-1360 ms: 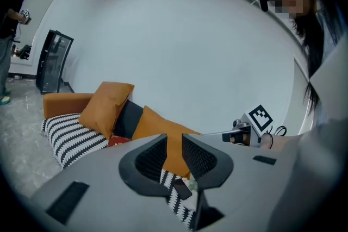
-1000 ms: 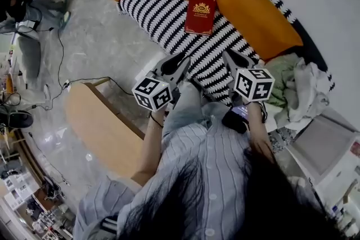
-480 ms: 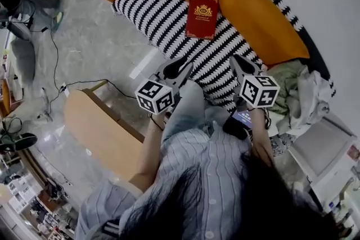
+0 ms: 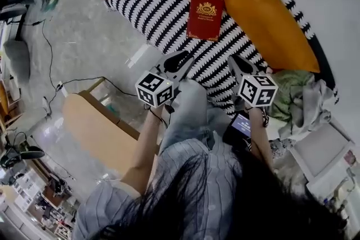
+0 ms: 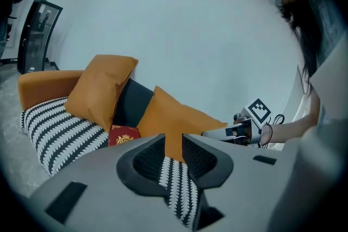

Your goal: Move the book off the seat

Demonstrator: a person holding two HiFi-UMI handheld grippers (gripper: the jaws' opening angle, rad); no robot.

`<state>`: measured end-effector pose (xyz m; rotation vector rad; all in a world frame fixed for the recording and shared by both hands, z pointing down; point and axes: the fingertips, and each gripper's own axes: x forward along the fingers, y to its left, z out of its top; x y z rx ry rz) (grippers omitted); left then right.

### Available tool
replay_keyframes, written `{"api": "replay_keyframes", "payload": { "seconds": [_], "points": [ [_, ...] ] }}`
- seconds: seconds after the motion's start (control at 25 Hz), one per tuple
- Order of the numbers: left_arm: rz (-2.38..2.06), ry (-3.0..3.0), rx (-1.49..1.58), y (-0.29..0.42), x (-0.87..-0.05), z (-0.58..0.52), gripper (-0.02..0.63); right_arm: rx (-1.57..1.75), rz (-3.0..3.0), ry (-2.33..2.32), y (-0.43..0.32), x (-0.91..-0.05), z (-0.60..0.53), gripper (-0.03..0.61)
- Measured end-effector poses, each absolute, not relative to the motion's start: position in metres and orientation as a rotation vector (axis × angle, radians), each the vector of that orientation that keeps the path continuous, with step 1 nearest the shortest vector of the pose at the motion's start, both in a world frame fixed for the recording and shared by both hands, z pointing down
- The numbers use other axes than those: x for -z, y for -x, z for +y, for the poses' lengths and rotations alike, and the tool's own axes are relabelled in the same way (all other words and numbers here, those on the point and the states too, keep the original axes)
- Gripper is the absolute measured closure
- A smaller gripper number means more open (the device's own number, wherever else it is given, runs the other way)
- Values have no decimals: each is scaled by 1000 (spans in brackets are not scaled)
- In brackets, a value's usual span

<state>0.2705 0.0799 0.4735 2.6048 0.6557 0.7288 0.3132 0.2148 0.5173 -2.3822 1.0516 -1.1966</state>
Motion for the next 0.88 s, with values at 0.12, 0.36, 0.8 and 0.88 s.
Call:
{"api": "replay_keyframes", "payload": {
  "seconds": [0.12,0.36,0.8,0.88],
  "points": [
    [664,-2594,-749,-293,-496,65,523,1211,1054,2377,-331,-534,201,520],
    [680,-2562,-827,-325,-548,50,523,1261,1043,2379,-365,-581,184,520],
    [719,-2464,-1006,-367,-660,32,522,1333,1045,2313,-409,-684,150,520],
    [724,-2453,-1024,-374,-673,27,522,1340,1033,2300,-415,-697,148,520]
  ]
}}
